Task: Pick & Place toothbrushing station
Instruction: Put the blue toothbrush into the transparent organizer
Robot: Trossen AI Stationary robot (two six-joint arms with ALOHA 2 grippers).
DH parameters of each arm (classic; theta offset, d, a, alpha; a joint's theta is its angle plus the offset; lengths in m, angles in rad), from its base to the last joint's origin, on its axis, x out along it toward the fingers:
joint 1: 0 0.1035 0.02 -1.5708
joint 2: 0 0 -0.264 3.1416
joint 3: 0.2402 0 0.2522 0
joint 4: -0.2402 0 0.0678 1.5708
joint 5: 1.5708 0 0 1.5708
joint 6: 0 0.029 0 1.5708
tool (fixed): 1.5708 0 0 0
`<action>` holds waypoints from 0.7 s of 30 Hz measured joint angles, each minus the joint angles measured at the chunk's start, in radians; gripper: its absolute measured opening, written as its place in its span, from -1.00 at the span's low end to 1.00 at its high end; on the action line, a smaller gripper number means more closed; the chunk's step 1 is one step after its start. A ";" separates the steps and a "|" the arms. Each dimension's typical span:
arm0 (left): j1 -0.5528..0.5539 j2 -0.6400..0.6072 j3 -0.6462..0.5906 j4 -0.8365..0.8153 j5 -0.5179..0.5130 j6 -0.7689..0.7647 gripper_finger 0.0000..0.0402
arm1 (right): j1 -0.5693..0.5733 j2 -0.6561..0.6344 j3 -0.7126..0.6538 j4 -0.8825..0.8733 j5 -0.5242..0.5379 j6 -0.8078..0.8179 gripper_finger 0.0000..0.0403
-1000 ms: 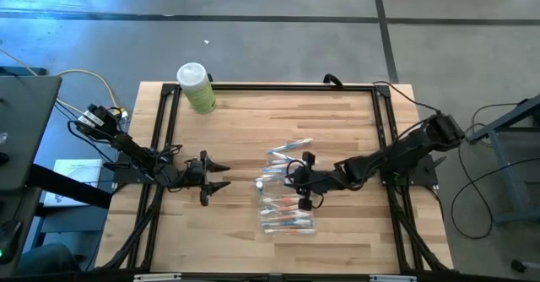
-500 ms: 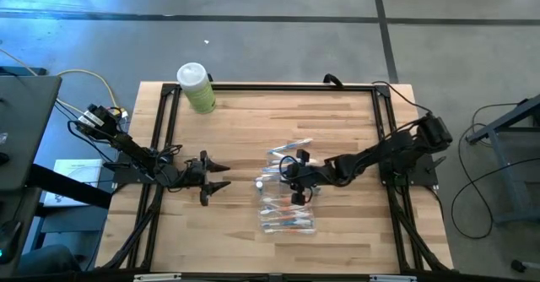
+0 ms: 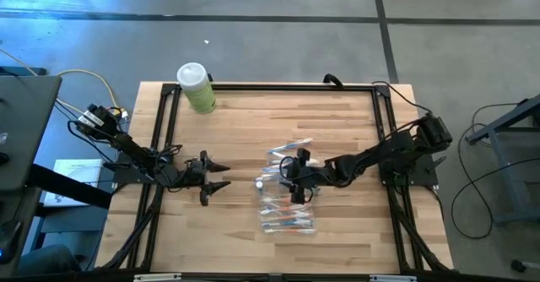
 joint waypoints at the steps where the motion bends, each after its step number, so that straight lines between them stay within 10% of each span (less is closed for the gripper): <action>1: 0.000 0.000 0.000 0.000 0.000 0.000 0.18 | 0.001 -0.001 0.000 0.012 0.010 -0.012 0.22; 13: 0.000 0.000 0.000 -0.002 0.002 -0.017 0.18 | 0.109 -0.175 0.006 -0.022 0.053 -0.112 0.23; 21: 0.000 0.000 0.000 -0.009 0.009 -0.042 0.18 | 0.265 -0.302 0.006 -0.145 -0.191 -0.109 0.24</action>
